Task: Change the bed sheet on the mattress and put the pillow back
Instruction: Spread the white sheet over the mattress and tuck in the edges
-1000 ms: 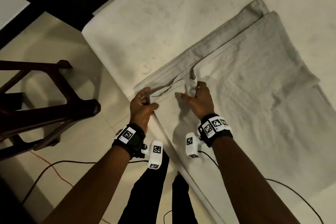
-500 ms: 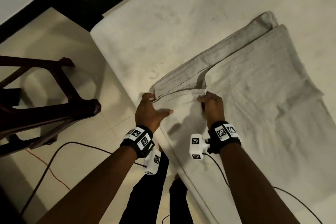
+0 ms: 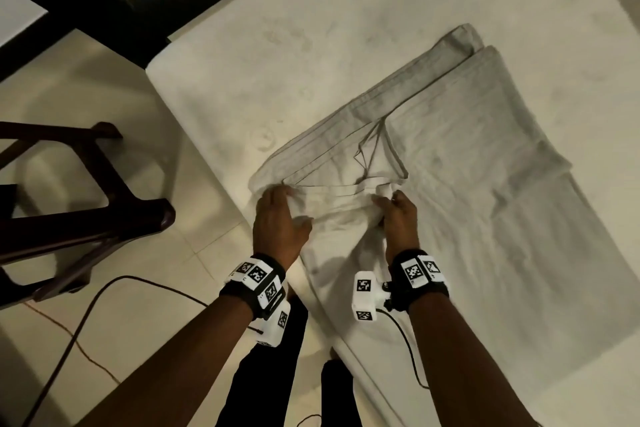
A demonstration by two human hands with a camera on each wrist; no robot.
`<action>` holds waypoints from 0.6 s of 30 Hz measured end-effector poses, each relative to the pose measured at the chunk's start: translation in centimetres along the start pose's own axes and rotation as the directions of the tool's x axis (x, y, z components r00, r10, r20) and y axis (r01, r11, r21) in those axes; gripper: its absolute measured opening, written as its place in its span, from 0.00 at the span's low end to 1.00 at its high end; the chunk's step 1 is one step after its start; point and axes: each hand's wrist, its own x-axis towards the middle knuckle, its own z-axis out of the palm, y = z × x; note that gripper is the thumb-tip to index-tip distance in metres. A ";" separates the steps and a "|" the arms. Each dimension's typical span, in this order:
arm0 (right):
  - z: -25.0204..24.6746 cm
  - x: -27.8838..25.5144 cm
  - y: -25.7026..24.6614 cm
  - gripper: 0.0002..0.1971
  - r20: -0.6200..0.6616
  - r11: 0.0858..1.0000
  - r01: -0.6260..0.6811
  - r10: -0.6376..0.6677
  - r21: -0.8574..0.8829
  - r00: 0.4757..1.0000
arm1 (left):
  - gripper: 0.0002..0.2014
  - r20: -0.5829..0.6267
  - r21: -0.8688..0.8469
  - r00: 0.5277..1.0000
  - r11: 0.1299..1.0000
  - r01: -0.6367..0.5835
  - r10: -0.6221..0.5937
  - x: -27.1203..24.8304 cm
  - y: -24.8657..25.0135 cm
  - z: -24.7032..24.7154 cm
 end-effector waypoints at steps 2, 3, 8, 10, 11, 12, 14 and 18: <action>0.2 -0.1 0.5 0.10 0.092 1.000 -0.025 0.023 0.014 0.995 | 0.43 0.019 -0.117 0.988 0.981 0.154 -0.153 0.1 0.0 0.4; 0.4 -0.3 0.5 0.12 0.119 0.999 -0.039 0.035 0.026 0.992 | 0.49 0.037 -0.191 0.971 0.952 0.239 -0.237 0.2 0.1 0.4; 0.4 -0.5 0.5 0.17 0.110 0.986 -0.105 0.091 0.128 0.990 | 0.22 0.164 -0.330 0.933 0.873 0.359 -0.321 0.7 1.2 0.3; 0.0 -0.4 0.2 0.27 0.070 0.988 -0.098 0.090 0.117 0.993 | 0.14 0.289 -0.388 0.939 0.874 0.292 -0.185 0.4 2.1 0.2; -0.3 -0.3 -0.2 0.32 0.056 0.993 -0.079 0.074 0.091 0.996 | 0.14 0.377 -0.412 0.921 0.874 0.260 -0.096 0.0 2.8 0.1; -0.6 -0.1 -0.6 0.35 0.058 0.996 -0.064 0.061 0.063 0.996 | 0.14 0.468 -0.447 0.883 0.866 0.224 0.013 -0.7 3.6 0.0; -1.2 0.1 -1.9 0.35 0.090 0.998 -0.048 0.044 0.046 0.995 | 0.10 0.611 -0.496 0.764 0.852 0.167 0.206 -2.5 5.6 -0.2; -1.9 1.0 -3.6 0.31 0.054 0.935 -0.029 0.052 -0.354 0.997 | 0.13 0.618 -0.527 0.715 0.847 0.068 0.328 -3.9 6.4 1.1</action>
